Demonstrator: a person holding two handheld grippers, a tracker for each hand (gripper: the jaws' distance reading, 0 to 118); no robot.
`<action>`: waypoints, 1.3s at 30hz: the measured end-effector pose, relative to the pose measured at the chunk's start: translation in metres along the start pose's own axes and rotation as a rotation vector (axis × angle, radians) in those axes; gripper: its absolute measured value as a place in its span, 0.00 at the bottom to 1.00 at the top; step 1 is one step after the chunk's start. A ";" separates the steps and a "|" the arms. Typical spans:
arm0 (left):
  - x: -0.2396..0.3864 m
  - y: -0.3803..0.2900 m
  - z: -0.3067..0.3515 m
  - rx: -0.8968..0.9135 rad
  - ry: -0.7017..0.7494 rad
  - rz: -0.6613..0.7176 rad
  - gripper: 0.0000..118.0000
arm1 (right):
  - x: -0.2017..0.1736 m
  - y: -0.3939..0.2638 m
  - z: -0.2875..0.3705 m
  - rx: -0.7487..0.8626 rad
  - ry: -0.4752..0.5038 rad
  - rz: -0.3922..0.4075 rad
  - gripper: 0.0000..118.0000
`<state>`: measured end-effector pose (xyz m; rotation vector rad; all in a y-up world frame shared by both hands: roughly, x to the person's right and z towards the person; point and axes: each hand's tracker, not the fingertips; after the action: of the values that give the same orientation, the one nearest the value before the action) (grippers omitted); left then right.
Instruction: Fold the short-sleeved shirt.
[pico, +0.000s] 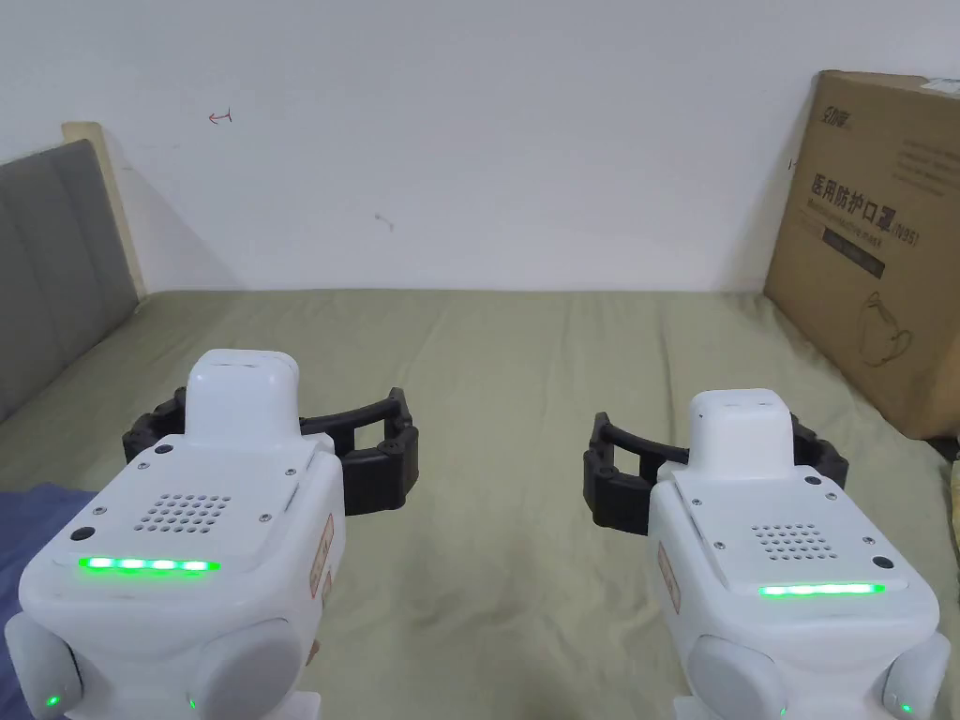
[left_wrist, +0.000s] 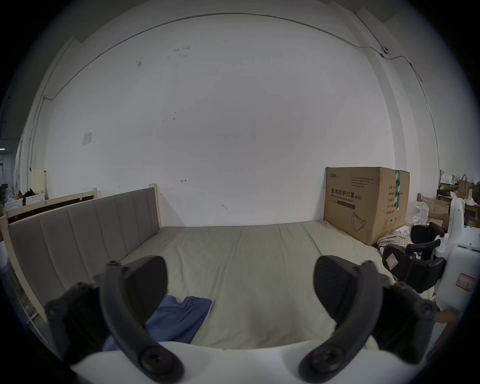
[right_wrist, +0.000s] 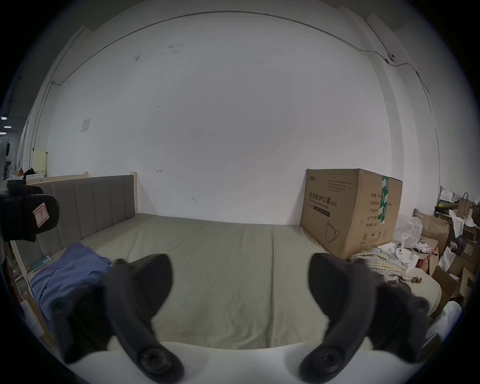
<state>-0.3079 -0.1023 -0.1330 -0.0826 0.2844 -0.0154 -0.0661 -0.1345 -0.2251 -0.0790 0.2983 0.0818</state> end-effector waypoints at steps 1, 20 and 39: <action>0.001 0.000 0.002 0.006 0.003 -0.002 0.89 | 0.000 0.000 0.002 0.004 0.007 -0.002 0.77; -0.012 -0.007 -0.004 -0.032 0.023 -0.017 0.00 | -0.018 -0.002 -0.012 -0.041 0.057 -0.012 0.01; -0.155 -0.016 0.072 -0.109 0.488 0.051 0.00 | -0.183 0.004 -0.043 -0.089 0.490 0.024 0.01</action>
<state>-0.4364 -0.1089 -0.0193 -0.1800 0.7751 0.0314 -0.2533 -0.1465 -0.2124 -0.1846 0.7852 0.0996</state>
